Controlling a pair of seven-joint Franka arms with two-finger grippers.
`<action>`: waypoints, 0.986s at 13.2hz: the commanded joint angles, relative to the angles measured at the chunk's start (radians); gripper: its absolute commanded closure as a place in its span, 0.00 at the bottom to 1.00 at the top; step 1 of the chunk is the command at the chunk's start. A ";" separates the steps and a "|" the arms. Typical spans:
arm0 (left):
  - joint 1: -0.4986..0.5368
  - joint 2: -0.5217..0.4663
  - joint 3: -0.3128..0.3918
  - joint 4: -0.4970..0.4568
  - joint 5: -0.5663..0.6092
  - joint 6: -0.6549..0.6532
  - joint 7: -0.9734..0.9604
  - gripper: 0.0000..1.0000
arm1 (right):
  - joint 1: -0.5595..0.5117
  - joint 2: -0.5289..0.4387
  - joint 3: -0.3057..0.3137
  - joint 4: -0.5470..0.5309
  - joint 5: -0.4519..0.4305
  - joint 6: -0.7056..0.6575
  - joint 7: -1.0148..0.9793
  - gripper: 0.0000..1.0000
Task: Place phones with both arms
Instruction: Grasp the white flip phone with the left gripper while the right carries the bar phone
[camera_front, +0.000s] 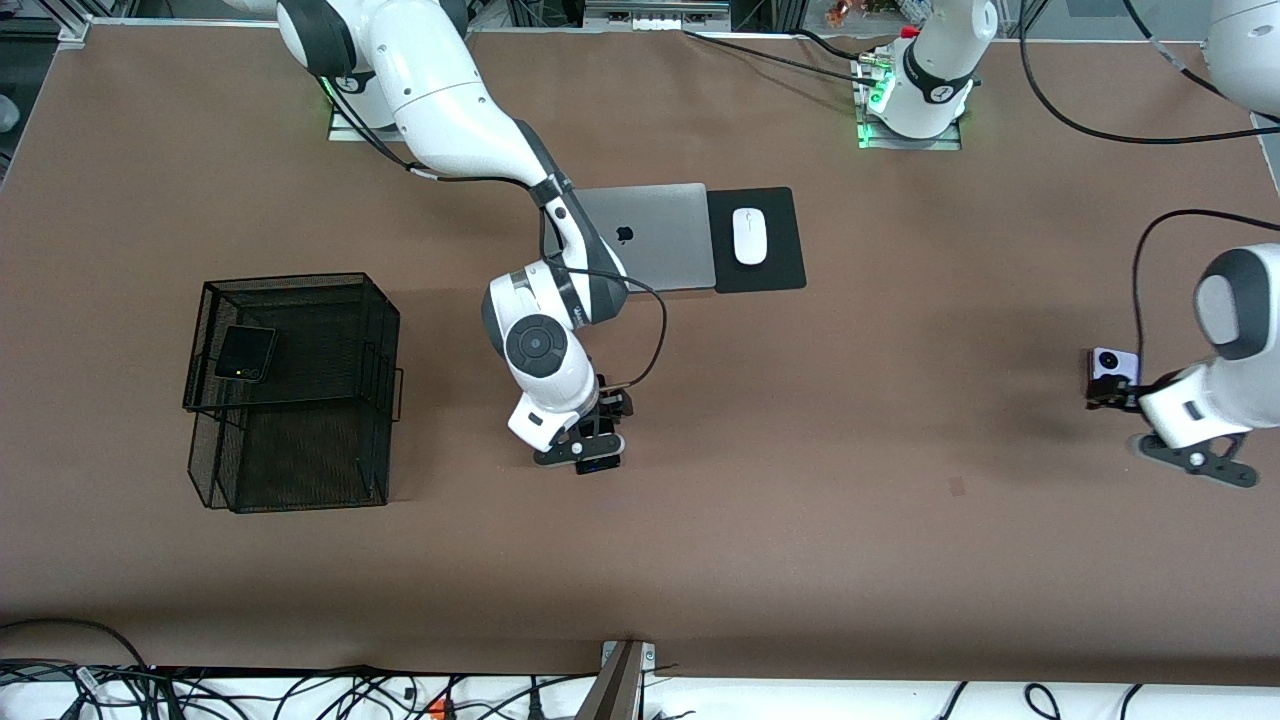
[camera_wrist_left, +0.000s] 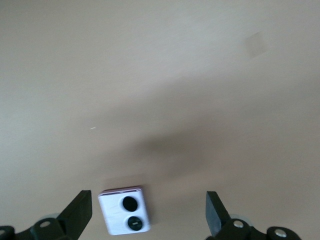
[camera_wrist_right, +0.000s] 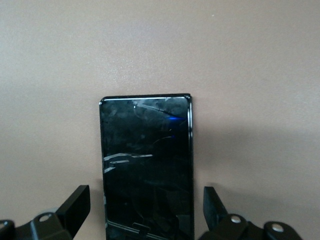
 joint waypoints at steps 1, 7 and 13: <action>0.105 -0.034 -0.022 -0.090 0.001 0.084 0.104 0.00 | -0.003 0.002 0.009 -0.018 0.018 0.041 -0.006 0.00; 0.217 -0.034 -0.034 -0.315 0.000 0.354 0.171 0.00 | -0.003 0.002 0.009 -0.032 0.017 0.056 -0.016 0.00; 0.266 -0.020 -0.042 -0.389 0.000 0.449 0.177 0.00 | -0.003 -0.001 0.007 -0.030 0.009 0.056 -0.025 0.87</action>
